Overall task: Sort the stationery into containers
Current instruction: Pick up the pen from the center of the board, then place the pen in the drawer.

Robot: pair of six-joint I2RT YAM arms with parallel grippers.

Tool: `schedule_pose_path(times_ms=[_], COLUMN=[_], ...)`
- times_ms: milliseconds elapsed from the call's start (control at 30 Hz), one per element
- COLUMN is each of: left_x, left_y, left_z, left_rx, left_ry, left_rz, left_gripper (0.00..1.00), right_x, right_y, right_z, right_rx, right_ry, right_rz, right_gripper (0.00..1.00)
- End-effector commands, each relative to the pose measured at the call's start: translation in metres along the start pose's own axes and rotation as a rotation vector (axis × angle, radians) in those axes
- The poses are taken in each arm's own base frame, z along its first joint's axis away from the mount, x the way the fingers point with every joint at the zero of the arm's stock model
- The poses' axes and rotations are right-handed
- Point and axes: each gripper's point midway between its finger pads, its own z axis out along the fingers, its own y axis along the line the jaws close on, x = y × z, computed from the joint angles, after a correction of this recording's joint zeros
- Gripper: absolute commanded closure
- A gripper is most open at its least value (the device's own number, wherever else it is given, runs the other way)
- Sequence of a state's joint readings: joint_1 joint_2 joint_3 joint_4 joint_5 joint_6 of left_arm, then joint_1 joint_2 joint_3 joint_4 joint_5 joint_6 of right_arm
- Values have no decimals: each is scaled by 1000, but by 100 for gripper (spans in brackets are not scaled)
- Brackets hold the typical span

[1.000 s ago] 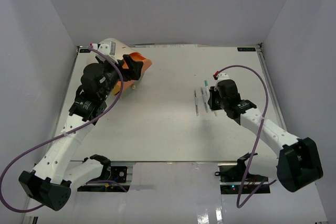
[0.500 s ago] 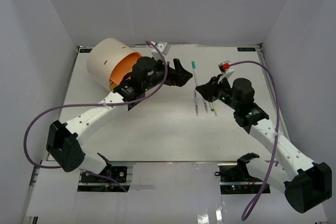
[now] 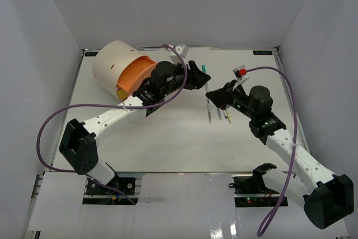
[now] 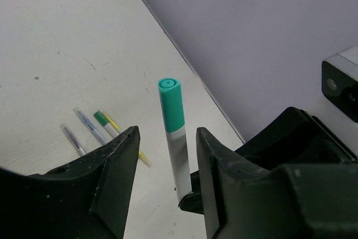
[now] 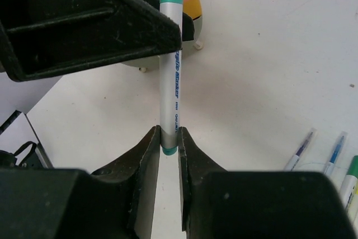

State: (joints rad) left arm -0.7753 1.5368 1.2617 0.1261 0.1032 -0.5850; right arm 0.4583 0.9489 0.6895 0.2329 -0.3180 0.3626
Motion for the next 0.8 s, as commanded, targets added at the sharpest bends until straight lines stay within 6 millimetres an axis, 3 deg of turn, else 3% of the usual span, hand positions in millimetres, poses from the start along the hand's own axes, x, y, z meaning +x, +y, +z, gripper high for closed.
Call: schedule_pose_path(times_ms=[0,33,300,467,533,633,700,767], left_x=[-17,-16,-5,-11,-17,-44,-64,-91], left_y=[-19,-20,-20,-11,-3,17,33,36], left_z=[0,0,-3,-9,-17,-33,-48,-69], left_rx=[64,71,103,58,6,-129,-244,-323], left_ry=[-53,-52,-39,-63,-65,-99,-109,-109], left_rz=[-9,-9,1,53,88,212,337,436], left_gripper=[47,54,85,92,94,95,95,95], right_x=[-13,-11,-6,-3,-2,7,16,25], right_y=[9,9,7,4,-4,-21,-32,-44], right_z=[0,0,0,-2,-5,-12,-18,-24], right_rx=[-41,-42,-41,-21,25,115,172,232], right_ry=[-56,-54,-53,-38,-34,6,52,93], right_rz=[-8,-5,4,-6,-22,-54,-77,-102], right_gripper=[78,78,76,44,29,17,13,11])
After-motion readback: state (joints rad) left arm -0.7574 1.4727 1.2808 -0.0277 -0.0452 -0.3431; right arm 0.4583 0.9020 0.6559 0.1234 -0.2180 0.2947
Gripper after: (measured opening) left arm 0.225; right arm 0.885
